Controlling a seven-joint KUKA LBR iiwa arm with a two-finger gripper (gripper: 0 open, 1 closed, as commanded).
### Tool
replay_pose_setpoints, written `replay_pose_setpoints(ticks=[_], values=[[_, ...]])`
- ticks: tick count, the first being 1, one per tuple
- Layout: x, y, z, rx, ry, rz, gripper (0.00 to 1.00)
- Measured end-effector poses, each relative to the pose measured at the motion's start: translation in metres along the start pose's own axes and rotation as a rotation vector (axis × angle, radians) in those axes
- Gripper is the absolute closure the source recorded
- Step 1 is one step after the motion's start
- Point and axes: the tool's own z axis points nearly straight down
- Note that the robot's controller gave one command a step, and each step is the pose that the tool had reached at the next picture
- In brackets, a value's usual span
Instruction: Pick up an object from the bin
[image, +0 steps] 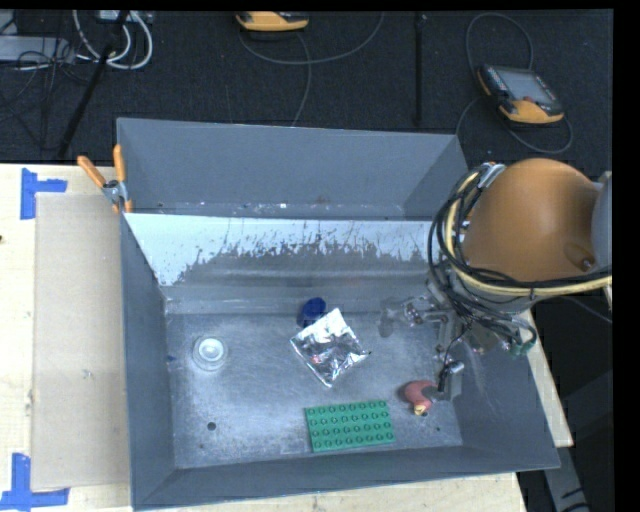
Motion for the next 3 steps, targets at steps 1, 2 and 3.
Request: replay_pose_setpoints(ticks=[1, 2, 3], values=[[0.077, -0.109, 0.106, -0.002, 0.007, -0.067, 0.0], [0.033, -0.104, 0.149, -0.003, 0.0, -0.086, 0.0], [0.055, -0.073, 0.147, -0.003, 0.003, -0.233, 0.0]])
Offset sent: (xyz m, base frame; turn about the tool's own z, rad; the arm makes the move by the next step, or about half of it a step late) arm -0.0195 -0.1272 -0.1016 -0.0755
